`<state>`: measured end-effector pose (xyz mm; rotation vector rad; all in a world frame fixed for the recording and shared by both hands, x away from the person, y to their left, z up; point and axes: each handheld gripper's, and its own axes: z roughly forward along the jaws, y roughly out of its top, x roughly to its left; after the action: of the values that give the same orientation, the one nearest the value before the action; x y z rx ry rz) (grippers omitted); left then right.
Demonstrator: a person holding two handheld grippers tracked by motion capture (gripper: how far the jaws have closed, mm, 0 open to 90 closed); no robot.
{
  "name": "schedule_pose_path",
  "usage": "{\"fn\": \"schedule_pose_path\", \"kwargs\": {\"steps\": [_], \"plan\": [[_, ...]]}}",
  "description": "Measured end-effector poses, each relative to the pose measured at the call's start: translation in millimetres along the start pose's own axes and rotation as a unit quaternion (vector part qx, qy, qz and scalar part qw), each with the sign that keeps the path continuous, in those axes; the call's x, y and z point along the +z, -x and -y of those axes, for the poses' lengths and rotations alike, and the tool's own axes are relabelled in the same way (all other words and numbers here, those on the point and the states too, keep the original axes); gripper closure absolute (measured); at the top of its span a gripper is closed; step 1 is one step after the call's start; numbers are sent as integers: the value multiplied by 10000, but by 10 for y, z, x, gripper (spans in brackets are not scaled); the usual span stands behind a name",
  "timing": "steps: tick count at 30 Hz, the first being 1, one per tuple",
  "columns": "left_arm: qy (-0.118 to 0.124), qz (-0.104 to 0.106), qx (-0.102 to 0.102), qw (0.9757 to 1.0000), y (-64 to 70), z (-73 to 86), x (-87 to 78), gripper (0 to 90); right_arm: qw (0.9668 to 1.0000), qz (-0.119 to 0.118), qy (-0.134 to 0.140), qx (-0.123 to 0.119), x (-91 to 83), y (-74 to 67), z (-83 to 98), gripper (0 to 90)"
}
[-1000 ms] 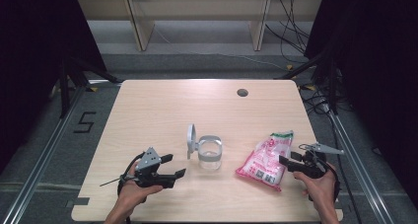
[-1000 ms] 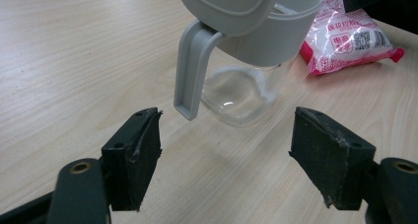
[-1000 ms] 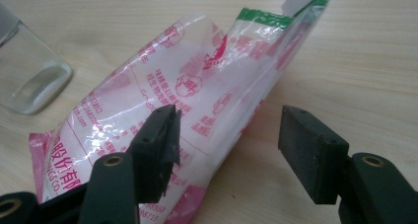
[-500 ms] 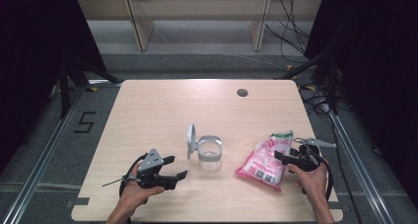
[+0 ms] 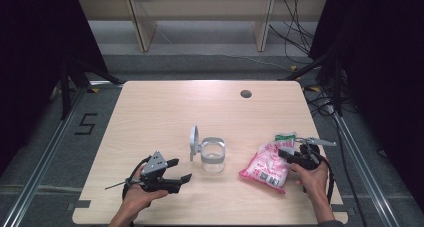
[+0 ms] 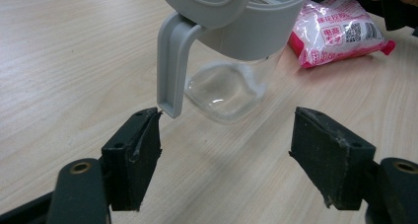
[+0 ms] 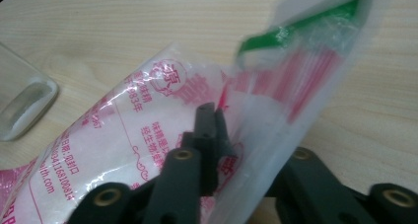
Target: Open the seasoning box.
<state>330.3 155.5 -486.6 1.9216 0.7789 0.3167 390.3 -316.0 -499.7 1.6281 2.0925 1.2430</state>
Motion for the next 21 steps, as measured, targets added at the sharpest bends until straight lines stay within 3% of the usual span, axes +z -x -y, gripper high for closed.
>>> {"fn": "schedule_pose_path", "kwargs": {"steps": [1,4,7,9,10,12,13,15,16,17,18,19,21], "plan": [[0,0,0,10000,0,0,0,265,10000,0,0,0,0,0,0,803],[73,27,-5,10000,3,-12,0,265,9989,-27,149,-439,8,1,-8,893],[86,28,-2,10000,6,-9,1,265,9983,49,195,-547,-4,-14,-19,900],[73,33,-108,9999,24,-12,3,266,9977,-32,230,-639,-50,-59,-39,900],[20,13,-51,10000,20,-15,-5,266,9969,-46,303,-731,-57,-76,-44,900],[22,35,17,10000,23,-15,-7,265,9976,-44,403,-558,-83,-142,-43,900],[29,31,71,10000,19,-17,-9,266,9956,-89,462,-806,-103,-123,-63,900],[-19,1,131,9999,10,-20,-14,265,9961,-159,502,-704,-163,-198,-74,900],[28,48,-58,10000,42,-17,-3,266,9944,-145,589,-864,-182,-193,-88,900],[40,59,-81,9999,56,-19,2,265,9948,-192,653,-764,-206,-235,-85,900],[-3,44,-12,10000,65,-22,0,265,9930,-197,729,-907,-233,-241,-99,900],[-61,0,94,9999,86,-31,-2,265,9946,-312,662,-739,-273,-276,-101,900],[-87,21,248,9997,144,-50,1,264,9917,-375,891,-848,-306,-285,-112,900]]}}
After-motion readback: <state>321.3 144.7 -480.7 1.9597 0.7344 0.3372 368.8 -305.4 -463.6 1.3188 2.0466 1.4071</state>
